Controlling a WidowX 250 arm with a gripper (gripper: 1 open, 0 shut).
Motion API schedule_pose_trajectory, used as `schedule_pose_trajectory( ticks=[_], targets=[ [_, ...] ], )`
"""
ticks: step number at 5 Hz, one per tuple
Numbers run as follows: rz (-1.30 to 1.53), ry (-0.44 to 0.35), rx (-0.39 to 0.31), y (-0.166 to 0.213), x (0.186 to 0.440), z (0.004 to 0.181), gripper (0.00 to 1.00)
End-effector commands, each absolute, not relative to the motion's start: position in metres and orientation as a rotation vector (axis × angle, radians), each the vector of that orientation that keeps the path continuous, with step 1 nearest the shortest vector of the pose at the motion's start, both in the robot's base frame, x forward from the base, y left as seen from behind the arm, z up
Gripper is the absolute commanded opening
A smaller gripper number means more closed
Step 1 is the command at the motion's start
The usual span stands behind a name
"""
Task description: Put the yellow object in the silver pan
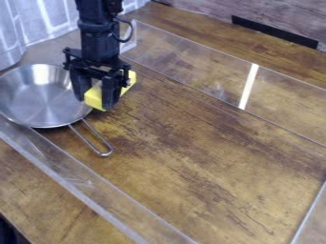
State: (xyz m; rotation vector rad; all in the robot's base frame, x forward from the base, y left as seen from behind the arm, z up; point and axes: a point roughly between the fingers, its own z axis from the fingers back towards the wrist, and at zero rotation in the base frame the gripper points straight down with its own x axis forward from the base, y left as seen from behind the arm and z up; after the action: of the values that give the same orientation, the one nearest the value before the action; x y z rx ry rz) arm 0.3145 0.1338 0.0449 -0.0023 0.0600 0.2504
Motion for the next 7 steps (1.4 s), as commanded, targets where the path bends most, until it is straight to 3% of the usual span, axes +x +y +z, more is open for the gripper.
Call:
schedule_pose_trajectory(
  ticks=[1, 7],
  targets=[
    [0.245, 0.007, 0.009, 0.137, 0.327, 0.060, 0.00],
    [0.234, 0.002, 0.002, 0.133, 0.343, 0.060, 0.00]
  ],
)
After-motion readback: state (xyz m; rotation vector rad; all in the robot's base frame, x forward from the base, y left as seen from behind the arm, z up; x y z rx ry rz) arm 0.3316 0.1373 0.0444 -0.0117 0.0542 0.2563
